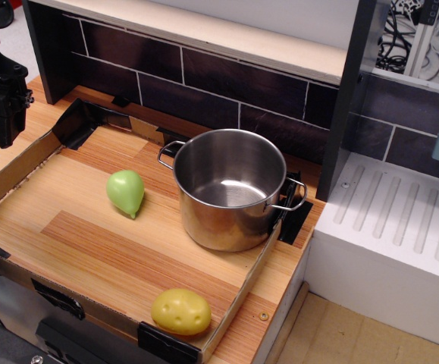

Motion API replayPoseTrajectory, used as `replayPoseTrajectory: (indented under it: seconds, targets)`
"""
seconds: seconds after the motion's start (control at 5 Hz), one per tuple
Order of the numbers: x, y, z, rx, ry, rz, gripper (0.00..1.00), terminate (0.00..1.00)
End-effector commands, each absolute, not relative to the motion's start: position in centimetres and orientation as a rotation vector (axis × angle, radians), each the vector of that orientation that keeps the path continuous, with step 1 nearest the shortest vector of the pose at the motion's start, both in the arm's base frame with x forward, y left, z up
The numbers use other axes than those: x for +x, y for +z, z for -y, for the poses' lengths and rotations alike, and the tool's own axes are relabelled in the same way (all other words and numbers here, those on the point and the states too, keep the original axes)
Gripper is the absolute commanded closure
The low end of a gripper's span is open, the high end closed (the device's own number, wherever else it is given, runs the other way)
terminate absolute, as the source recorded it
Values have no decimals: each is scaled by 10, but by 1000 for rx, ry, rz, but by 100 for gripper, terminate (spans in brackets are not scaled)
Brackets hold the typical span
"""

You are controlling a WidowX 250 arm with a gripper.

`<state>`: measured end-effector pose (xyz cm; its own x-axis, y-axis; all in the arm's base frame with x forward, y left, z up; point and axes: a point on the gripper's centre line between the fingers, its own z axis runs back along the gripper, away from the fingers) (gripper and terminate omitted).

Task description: Topple metal pot

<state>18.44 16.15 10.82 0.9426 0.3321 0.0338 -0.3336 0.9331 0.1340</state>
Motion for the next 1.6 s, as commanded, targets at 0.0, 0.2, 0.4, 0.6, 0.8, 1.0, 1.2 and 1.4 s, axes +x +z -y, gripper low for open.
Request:
replayPoseTrajectory:
  seconds: [0.0, 0.2, 0.4, 0.6, 0.8, 1.0, 1.2, 1.4]
  targets:
    - [184, 108, -161, 139, 340, 11, 0, 0]
    - [200, 119, -142, 202, 126, 86, 0, 0]
    - [213, 137, -121, 244, -15, 132, 0, 0]
    - [220, 146, -90, 225, -200, 155, 0, 0]
    - [223, 148, -48, 141, -409, 149, 0, 0]
    - [227, 152, -14, 59, -528, 161, 0, 0]
    - [235, 151, 10, -31, -555, 162, 0, 0]
    - [247, 138, 32, -29, -571, 171, 0, 0]
